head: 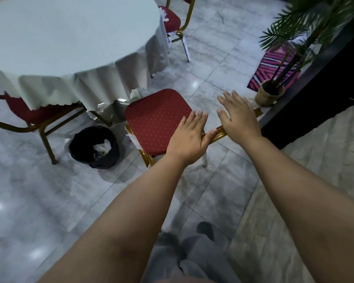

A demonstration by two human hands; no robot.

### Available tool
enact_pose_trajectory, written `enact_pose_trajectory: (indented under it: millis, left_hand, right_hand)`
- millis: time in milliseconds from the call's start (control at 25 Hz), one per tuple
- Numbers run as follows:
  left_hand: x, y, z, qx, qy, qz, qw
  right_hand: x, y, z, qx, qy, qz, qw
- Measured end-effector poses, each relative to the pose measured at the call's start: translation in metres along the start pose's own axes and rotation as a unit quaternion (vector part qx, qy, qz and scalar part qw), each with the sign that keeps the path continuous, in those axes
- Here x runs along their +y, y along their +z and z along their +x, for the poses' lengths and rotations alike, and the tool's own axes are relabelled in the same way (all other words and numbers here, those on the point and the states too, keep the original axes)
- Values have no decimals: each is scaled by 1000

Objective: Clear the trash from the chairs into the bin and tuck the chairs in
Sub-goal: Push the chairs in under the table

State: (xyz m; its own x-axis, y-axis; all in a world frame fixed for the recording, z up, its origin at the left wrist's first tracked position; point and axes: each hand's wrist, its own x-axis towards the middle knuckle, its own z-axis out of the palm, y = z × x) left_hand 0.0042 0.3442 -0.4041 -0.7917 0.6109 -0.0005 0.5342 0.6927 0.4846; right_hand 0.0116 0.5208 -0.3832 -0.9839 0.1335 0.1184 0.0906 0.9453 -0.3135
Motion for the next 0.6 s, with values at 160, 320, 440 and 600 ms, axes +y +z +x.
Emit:
enact_pose_trajectory:
  millis: [160, 320, 440, 600]
  left_hand:
    - [3, 1, 15, 0, -40, -30, 999]
    - [14, 1, 27, -25, -83, -93, 992]
    - [23, 1, 36, -68, -100, -135, 983]
    - [39, 5, 53, -70, -126, -168, 975]
  right_hand:
    - [16, 0, 16, 21, -26, 53, 998]
    - [35, -3, 33, 14, -85, 80, 993]
    - [50, -5, 45, 17, -106, 82, 991]
    - [68, -12, 63, 3, -134, 80, 988]
